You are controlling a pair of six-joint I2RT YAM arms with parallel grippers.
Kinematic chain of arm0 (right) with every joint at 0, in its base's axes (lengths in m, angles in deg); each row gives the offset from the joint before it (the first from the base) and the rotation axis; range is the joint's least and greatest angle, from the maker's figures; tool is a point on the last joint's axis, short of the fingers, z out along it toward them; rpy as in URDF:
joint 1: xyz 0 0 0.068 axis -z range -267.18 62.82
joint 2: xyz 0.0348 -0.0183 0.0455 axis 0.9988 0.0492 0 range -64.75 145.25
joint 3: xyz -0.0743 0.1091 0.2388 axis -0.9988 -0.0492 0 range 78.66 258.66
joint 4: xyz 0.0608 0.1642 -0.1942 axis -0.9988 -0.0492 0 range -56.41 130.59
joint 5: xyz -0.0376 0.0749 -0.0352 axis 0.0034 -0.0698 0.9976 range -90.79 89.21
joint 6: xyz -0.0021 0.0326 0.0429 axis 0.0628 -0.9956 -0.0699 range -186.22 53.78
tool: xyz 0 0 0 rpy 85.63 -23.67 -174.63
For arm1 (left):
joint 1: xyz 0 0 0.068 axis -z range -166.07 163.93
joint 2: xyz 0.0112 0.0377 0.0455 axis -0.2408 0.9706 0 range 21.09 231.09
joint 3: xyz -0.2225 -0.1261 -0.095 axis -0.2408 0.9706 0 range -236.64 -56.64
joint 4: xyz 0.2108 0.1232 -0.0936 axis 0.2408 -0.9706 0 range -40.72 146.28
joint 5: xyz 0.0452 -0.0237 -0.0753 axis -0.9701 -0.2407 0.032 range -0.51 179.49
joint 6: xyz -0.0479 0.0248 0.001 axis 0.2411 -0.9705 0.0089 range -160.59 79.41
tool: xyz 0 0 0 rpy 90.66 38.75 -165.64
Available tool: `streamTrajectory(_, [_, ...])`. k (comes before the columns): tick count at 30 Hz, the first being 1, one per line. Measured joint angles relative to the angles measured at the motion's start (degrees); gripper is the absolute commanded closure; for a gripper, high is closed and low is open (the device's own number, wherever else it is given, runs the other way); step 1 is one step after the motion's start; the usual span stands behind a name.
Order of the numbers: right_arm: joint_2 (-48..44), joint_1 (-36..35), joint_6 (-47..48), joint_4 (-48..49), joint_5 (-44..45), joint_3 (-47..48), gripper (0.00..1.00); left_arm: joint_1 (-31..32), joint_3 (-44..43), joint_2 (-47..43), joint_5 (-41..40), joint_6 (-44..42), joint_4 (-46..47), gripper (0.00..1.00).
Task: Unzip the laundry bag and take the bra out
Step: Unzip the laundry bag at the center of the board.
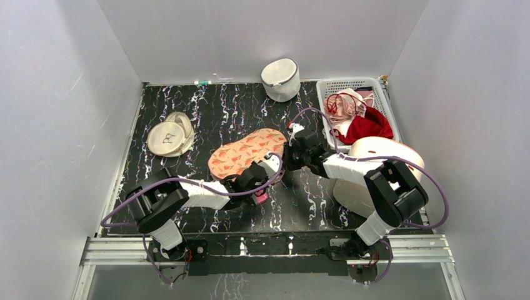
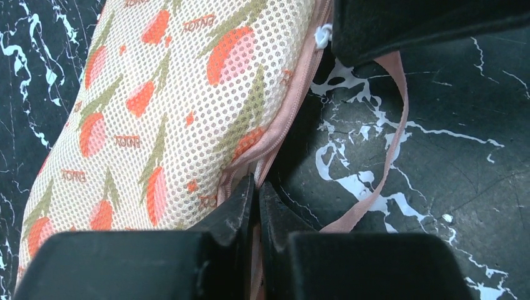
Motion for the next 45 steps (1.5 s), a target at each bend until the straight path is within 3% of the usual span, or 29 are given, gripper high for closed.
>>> streamTrajectory(14, [0.1,4.8,2.1,-1.2,2.8,0.9,1.00,-0.4,4.6,-5.2,2.4,2.8,-0.9,1.00])
streamTrajectory(16, [0.1,5.2,2.5,-1.4,2.8,1.4,1.00,-0.4,4.6,-5.2,3.1,2.8,-0.9,0.93])
streamTrajectory(21, [0.1,5.4,2.9,-1.7,1.7,1.5,1.00,-0.4,3.8,-5.7,4.1,3.4,-4.0,0.64])
streamTrajectory(26, [0.0,5.6,2.8,-1.9,0.0,1.5,1.00,-0.4,2.5,-9.0,6.8,4.0,-8.1,0.51])
streamTrajectory(29, [-0.7,5.7,2.6,-2.2,-1.3,1.3,1.00,-0.4,0.7,-11.6,10.2,4.2,-10.4,0.39])
streamTrajectory(37, [-1.9,5.7,1.0,-2.3,-4.3,0.9,1.00,-0.2,-4.2,-13.6,14.5,4.7,-12.6,0.34])
streamTrajectory(45, [-3.2,5.7,-0.4,-2.3,-5.9,-0.1,1.00,-0.3,-11.3,-3.3,9.3,1.7,-10.0,0.37])
